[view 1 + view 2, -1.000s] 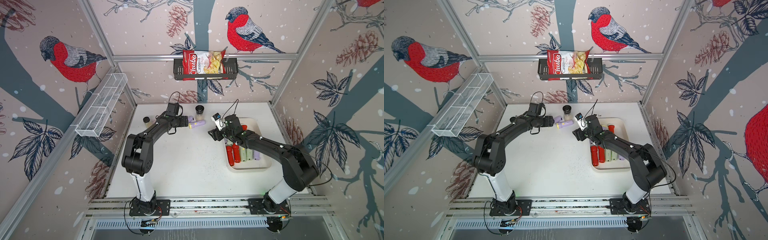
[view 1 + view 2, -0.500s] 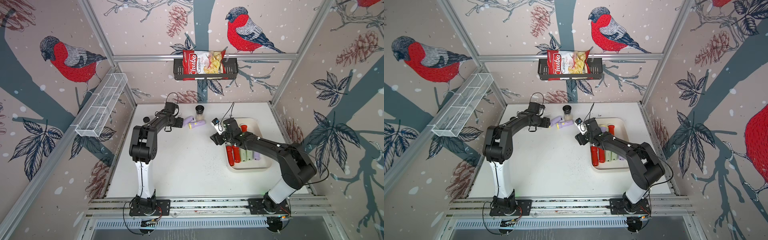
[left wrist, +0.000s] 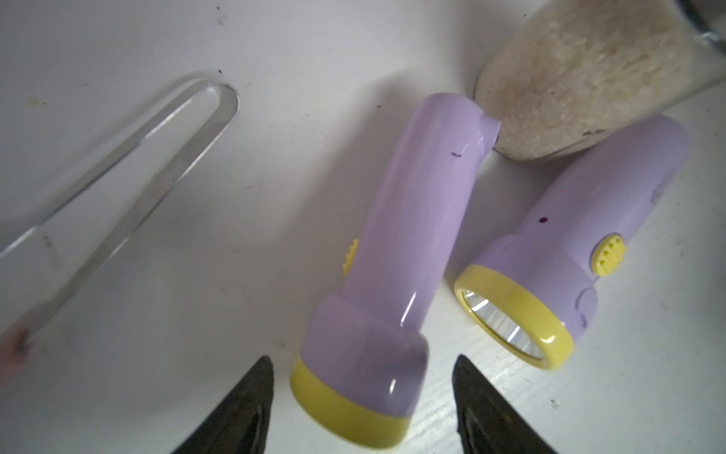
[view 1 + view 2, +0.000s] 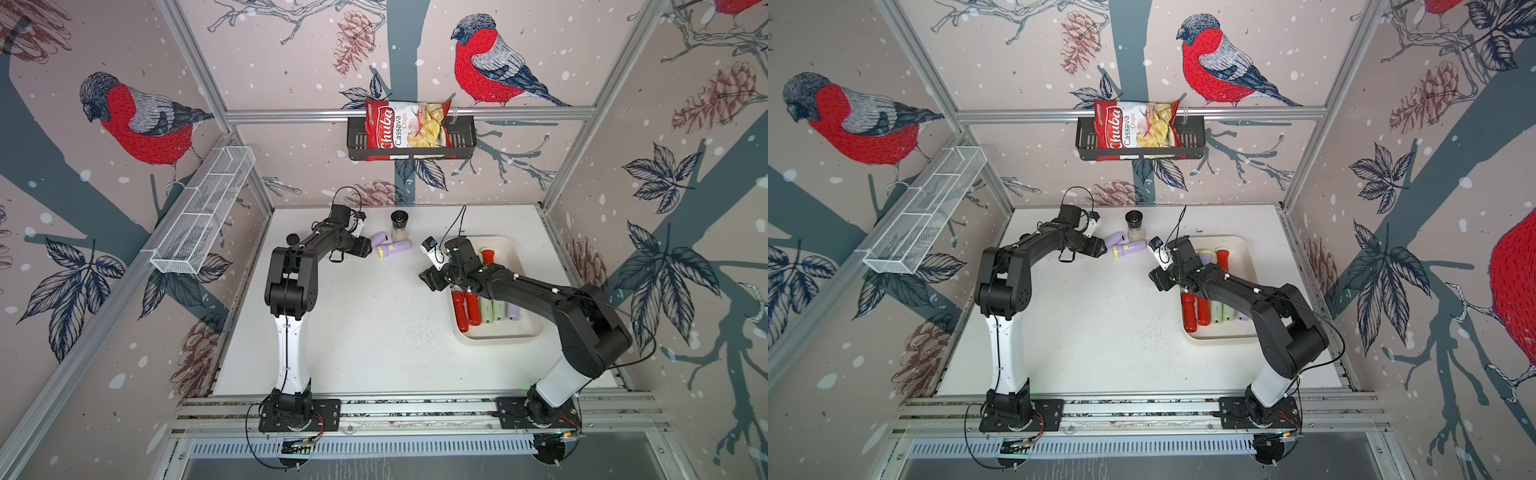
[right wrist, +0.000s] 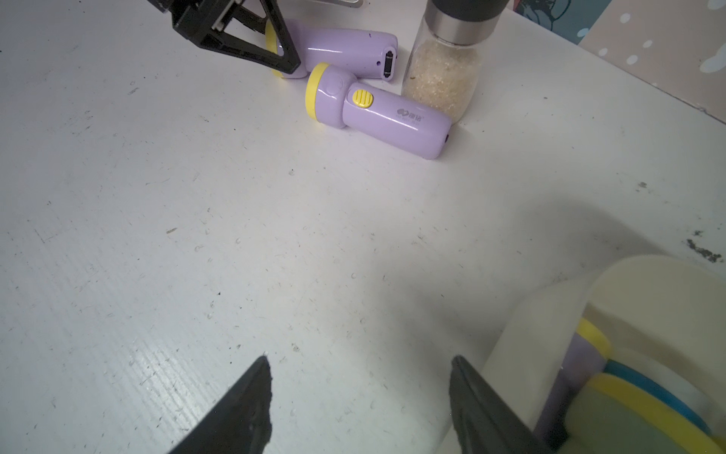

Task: Put the flashlights into the storage boxes
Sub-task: Pick up the flashlight from the center of the board.

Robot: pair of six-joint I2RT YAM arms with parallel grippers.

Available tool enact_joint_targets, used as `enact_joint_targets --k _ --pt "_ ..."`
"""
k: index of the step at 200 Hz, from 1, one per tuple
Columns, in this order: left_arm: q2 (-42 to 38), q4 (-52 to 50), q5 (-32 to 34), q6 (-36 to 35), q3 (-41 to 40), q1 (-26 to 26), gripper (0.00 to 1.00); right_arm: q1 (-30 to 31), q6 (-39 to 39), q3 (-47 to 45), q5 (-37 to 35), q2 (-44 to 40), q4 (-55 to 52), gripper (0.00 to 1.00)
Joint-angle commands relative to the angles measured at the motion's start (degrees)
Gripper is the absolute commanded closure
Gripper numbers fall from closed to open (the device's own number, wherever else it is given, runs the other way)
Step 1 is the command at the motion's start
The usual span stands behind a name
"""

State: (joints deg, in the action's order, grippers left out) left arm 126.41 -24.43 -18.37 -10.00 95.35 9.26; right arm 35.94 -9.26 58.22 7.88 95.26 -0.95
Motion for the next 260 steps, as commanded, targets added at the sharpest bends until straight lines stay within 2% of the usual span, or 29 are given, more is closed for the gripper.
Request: enact_joint_targets --k 1,32,79,145,181,234,260 --pt "1.5 -2.5 -1.1 -2.9 1.6 -0.1 0.29 0.1 -0.6 0.5 0.6 -0.7 -0.1 0.28" --pt "2.8 -4.3 -1.1 -4.3 3.0 -0.1 0.37 0.1 -0.7 0.5 0.4 -0.9 -0.3 0.28" --pt "1.0 -1.8 -3.1 -6.5 0.7 -0.2 0.45 0.1 -0.8 0.8 2.2 -2.0 -0.5 0.31" --pt "-1.2 -2.6 -5.0 -7.4 0.6 -0.3 0.61 -0.2 -0.7 -0.3 3.4 -4.4 0.5 0.32" --pt "-6.8 -0.7 -4.9 -3.2 -3.7 -0.3 0.68 -0.3 -0.2 -2.3 4.4 -7.5 2.3 0.33" --pt "-15.6 1.6 -7.8 5.5 -10.4 0.2 0.73 -0.5 0.1 -7.6 3.6 -14.4 7.3 0.33" --pt "-21.4 1.5 -11.1 7.7 -13.9 1.9 0.73 -0.2 -4.0 -12.0 3.0 -19.7 10.9 0.33"
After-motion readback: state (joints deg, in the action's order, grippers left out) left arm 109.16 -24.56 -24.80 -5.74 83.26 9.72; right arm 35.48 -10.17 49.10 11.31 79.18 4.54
